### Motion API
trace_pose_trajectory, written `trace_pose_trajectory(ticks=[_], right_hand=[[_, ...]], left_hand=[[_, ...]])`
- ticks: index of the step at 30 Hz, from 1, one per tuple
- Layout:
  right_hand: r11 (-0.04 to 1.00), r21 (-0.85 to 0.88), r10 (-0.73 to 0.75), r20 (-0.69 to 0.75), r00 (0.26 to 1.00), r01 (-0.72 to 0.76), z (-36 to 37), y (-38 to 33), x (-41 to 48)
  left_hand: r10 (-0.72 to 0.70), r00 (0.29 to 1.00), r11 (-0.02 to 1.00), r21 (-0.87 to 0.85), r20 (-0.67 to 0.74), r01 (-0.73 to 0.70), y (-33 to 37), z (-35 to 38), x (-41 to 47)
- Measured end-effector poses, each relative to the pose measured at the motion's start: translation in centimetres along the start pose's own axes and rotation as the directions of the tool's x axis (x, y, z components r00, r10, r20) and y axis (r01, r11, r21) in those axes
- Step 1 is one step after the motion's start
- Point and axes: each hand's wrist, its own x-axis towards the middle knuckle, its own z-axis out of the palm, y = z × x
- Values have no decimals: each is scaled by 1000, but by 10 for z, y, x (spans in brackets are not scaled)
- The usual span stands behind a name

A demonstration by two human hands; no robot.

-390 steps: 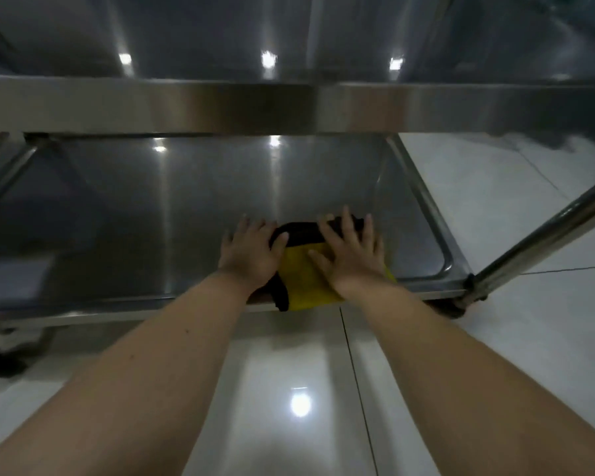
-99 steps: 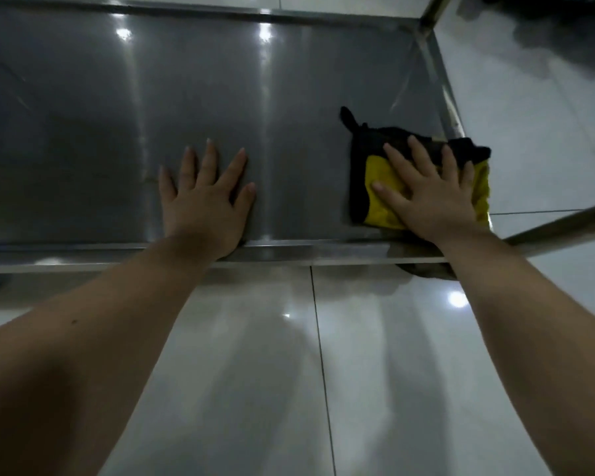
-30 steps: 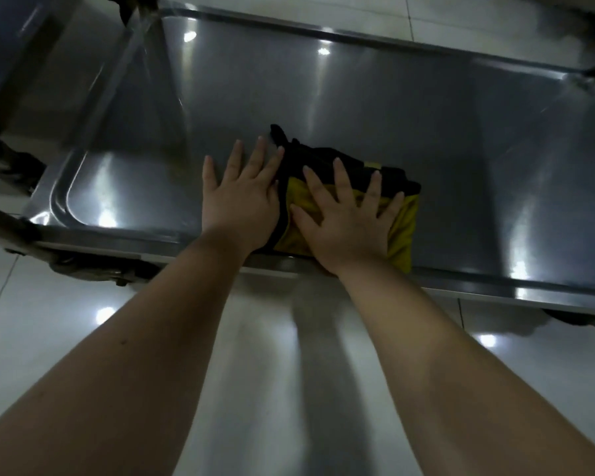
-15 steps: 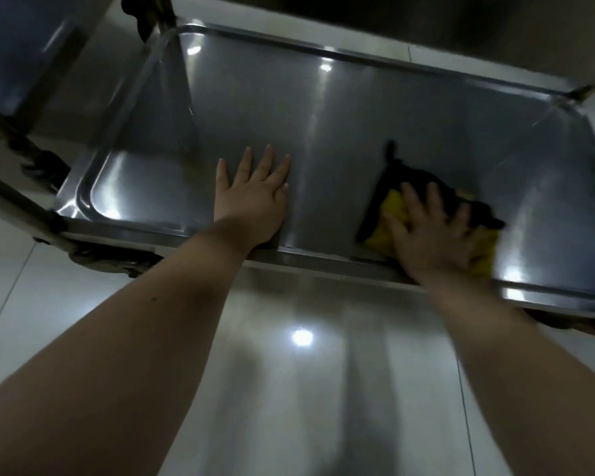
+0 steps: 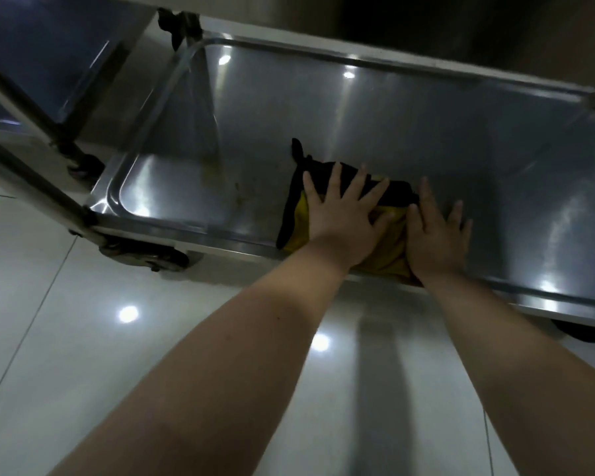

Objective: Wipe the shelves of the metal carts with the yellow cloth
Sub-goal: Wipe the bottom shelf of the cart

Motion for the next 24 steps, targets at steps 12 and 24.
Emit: trace_pose_trajectory(ticks=[12,24], right_hand=[[879,-458,-80,137,987,135,9,-7,-1],[898,-417,-79,164,983,142,6,-8,4]], left_hand=[[-267,964,963,27,2,267,-111,-10,-48],[-169,985,985,18,-16,169,-118,-38,85]])
